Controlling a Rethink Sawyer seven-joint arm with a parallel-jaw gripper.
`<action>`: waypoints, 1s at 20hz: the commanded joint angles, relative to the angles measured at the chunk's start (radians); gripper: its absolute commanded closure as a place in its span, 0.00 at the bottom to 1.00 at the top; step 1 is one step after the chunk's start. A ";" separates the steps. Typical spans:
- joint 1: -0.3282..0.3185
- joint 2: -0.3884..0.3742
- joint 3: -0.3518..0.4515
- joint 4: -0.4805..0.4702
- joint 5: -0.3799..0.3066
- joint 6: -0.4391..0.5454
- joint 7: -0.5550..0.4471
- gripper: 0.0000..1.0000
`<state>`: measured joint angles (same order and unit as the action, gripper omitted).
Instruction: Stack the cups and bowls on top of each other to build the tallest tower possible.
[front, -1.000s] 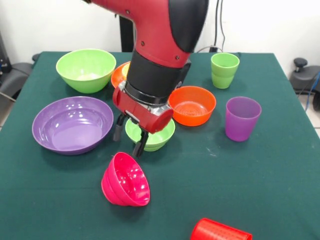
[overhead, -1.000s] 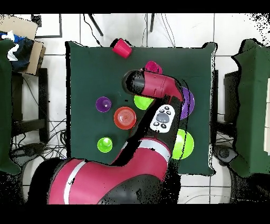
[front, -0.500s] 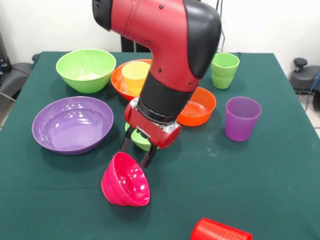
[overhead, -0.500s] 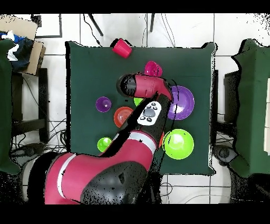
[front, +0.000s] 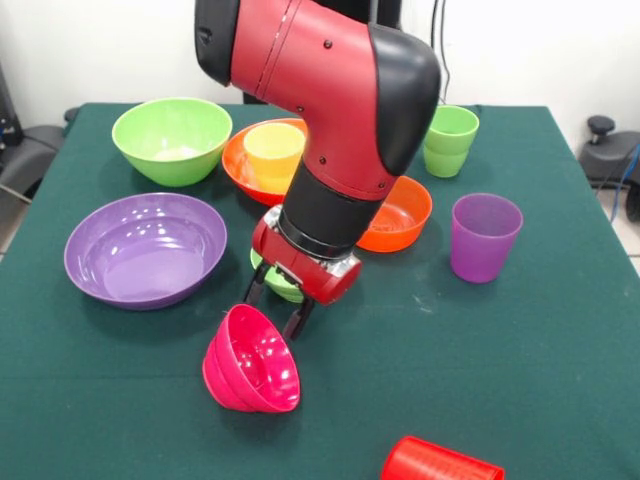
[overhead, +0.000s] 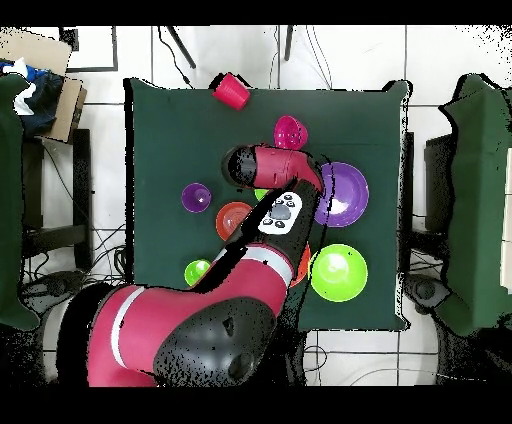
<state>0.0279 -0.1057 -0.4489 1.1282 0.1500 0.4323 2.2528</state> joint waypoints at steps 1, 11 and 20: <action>-0.016 -0.002 0.072 -0.035 0.006 -0.037 0.108 0.00; -0.034 -0.057 0.095 0.006 -0.007 -0.019 0.070 0.00; -0.107 -0.297 0.138 0.071 -0.032 0.268 -0.121 0.00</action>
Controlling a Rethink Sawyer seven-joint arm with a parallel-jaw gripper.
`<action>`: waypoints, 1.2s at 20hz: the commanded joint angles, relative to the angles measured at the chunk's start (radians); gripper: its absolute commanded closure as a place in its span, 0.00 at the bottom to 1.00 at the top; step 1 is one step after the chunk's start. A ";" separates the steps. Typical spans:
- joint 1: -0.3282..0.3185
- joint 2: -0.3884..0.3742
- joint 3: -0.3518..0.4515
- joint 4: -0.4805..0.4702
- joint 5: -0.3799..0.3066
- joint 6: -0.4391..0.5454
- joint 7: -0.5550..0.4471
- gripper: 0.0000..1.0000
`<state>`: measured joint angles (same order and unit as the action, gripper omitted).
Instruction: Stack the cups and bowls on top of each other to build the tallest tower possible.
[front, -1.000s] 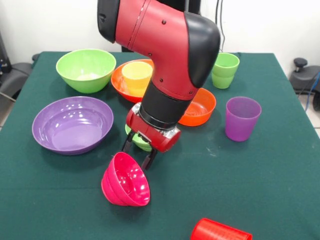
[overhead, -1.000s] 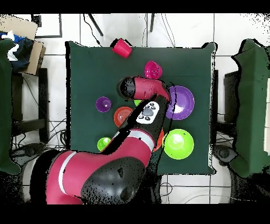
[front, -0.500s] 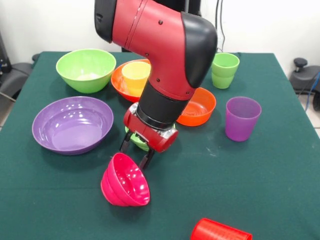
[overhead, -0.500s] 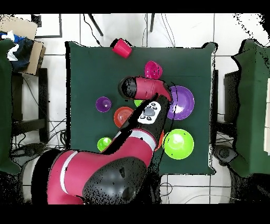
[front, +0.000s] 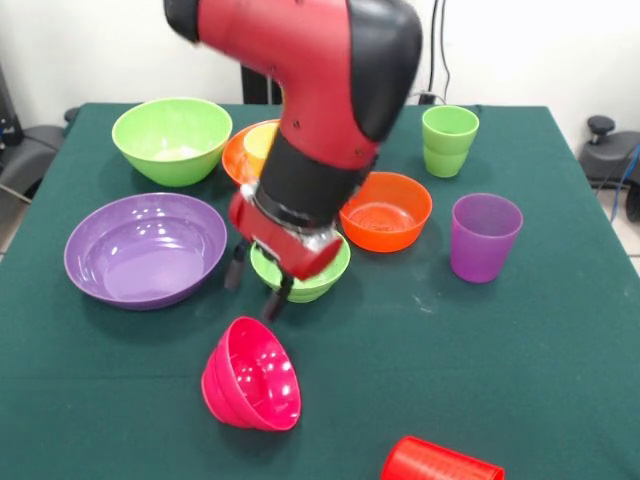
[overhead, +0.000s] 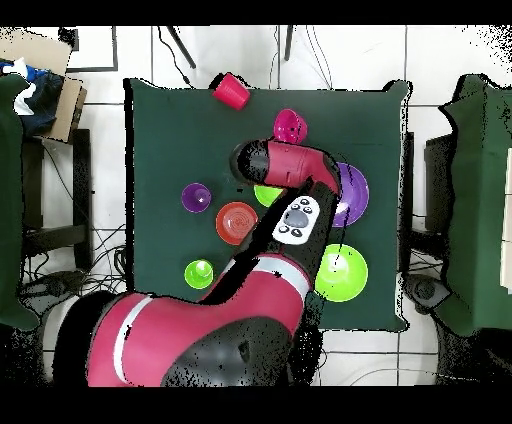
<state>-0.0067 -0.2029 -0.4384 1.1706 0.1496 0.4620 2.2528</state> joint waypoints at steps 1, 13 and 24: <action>-0.082 -0.203 0.134 0.019 -0.035 0.252 -0.131 0.00; -0.121 -0.222 0.172 0.018 -0.083 0.258 -0.152 0.00; -0.124 -0.179 0.174 0.009 -0.058 0.197 -0.054 0.00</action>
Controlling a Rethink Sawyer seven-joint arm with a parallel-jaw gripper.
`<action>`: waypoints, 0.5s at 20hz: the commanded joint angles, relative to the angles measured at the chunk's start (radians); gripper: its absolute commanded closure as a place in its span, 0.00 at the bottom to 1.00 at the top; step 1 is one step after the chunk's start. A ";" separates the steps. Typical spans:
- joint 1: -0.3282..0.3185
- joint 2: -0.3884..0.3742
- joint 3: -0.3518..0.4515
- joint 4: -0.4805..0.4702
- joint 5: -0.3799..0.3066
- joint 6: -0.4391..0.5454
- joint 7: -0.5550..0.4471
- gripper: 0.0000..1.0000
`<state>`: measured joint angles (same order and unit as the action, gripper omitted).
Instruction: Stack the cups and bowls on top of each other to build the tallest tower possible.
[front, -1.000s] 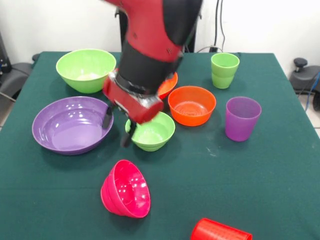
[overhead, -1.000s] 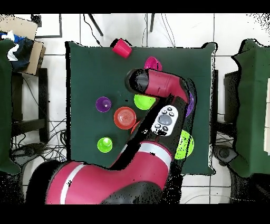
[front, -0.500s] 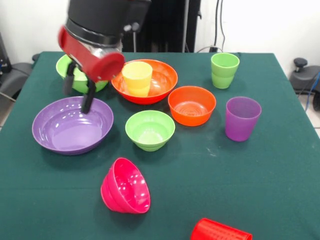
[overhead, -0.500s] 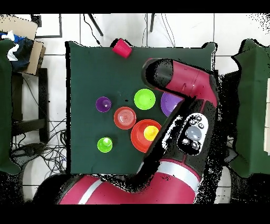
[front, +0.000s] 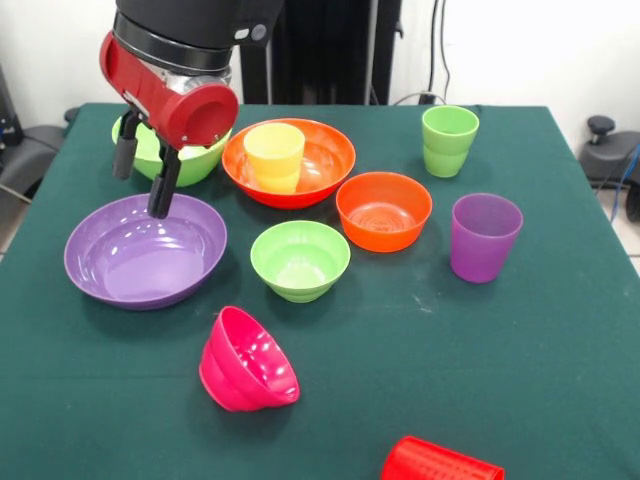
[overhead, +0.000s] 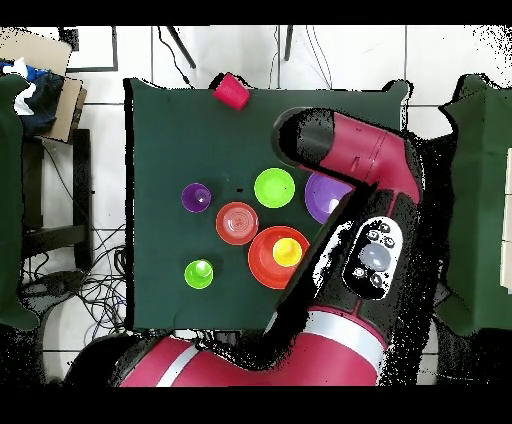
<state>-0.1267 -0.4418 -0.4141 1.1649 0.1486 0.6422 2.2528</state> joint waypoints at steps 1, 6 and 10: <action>-0.003 0.061 0.146 0.024 -0.049 0.007 -0.032 0.00; 0.004 0.060 0.111 0.044 -0.039 0.005 0.032 0.00; -0.005 0.062 0.095 0.043 -0.050 -0.002 0.028 0.00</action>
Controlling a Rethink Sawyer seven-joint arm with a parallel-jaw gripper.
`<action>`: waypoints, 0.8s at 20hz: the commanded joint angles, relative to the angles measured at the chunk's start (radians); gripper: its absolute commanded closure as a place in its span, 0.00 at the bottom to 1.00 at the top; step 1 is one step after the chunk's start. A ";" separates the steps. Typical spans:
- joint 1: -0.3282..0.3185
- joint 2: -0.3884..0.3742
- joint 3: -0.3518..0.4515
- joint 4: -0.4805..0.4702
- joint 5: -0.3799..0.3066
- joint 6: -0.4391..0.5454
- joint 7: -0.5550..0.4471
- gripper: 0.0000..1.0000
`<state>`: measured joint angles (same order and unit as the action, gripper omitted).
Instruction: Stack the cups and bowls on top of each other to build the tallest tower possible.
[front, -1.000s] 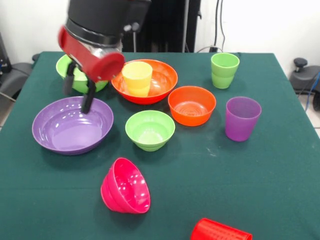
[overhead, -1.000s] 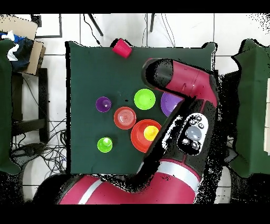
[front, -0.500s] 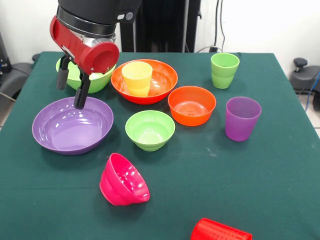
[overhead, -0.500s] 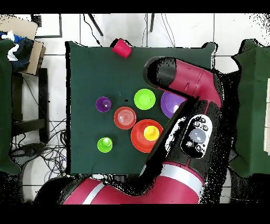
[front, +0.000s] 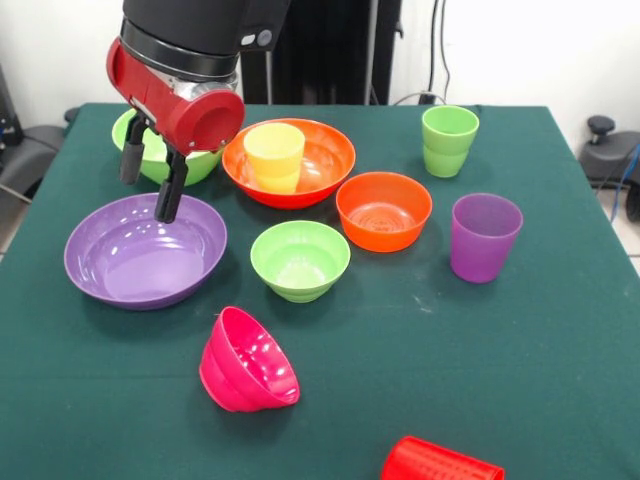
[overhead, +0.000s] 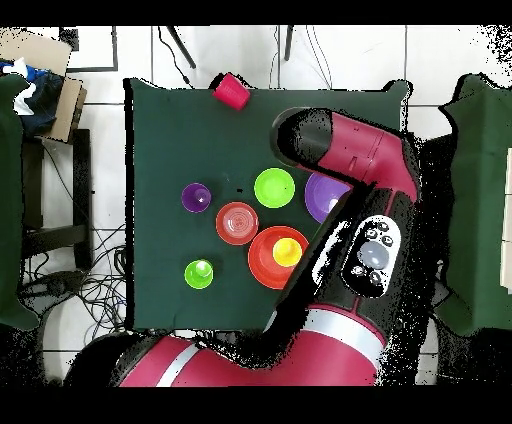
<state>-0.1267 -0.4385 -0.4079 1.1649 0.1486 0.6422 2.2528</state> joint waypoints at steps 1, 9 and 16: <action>-0.007 0.059 0.087 0.046 -0.053 -0.011 0.028 0.00; -0.019 0.086 0.083 0.046 -0.063 -0.069 0.035 0.00; -0.032 0.143 0.091 0.054 -0.058 -0.181 0.064 0.00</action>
<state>-0.1314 -0.4058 -0.4099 1.1648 0.1488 0.5845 2.2528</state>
